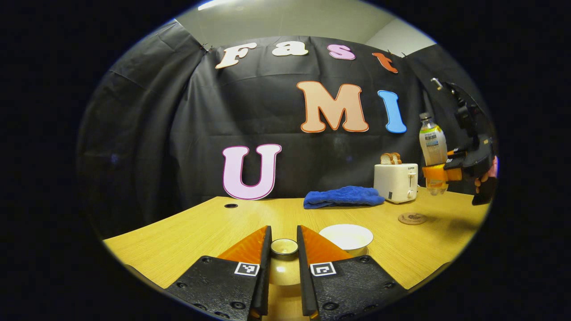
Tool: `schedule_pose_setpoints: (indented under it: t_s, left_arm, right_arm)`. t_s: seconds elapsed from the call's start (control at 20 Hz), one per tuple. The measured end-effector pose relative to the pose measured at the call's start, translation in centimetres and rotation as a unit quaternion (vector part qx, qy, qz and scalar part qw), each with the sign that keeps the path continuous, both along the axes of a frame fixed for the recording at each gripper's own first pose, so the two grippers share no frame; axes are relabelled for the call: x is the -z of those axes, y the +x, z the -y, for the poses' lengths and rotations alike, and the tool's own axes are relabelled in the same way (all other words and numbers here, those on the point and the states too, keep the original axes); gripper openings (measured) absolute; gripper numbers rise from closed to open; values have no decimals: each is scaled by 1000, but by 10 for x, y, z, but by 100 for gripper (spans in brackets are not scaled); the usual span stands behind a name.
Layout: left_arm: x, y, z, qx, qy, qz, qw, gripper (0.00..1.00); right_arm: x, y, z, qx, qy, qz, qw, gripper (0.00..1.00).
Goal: Open the teacup lid with one hand, grasp the water bottle and pour water into the teacup with the other hand; after pouring, place the water bottle on the coaster and then close the teacup lid.
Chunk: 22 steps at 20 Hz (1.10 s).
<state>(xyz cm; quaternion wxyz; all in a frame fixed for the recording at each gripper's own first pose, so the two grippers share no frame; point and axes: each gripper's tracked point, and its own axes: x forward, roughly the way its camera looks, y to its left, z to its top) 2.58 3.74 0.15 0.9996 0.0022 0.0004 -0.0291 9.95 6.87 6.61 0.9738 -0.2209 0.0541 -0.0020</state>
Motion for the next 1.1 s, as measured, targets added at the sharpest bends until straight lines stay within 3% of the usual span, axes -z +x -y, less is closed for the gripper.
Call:
schedule_pose_setpoints:
  t_s: [0.2,0.35,0.6,0.7,1.1]
  left_arm:
    - [1,0,-5,-4,0,0,1000,27]
    - [1,1,-10,-8,1,1,1000,27]
    - [0,1,-12,-11,0,0,1000,27]
    - [1,1,-12,-11,-1,-1,1000,27]
    - [1,0,-12,-11,-1,-1,1000,27]
  right_arm:
    - [-4,-12,-25,-17,-102,7,995,58]
    - [23,-12,-56,-43,-214,9,976,58]
    - [73,-9,-90,-72,-307,-20,949,59]
    - [93,-2,-97,-74,-354,-34,932,59]
    - [98,9,-88,-50,-453,-13,890,58]
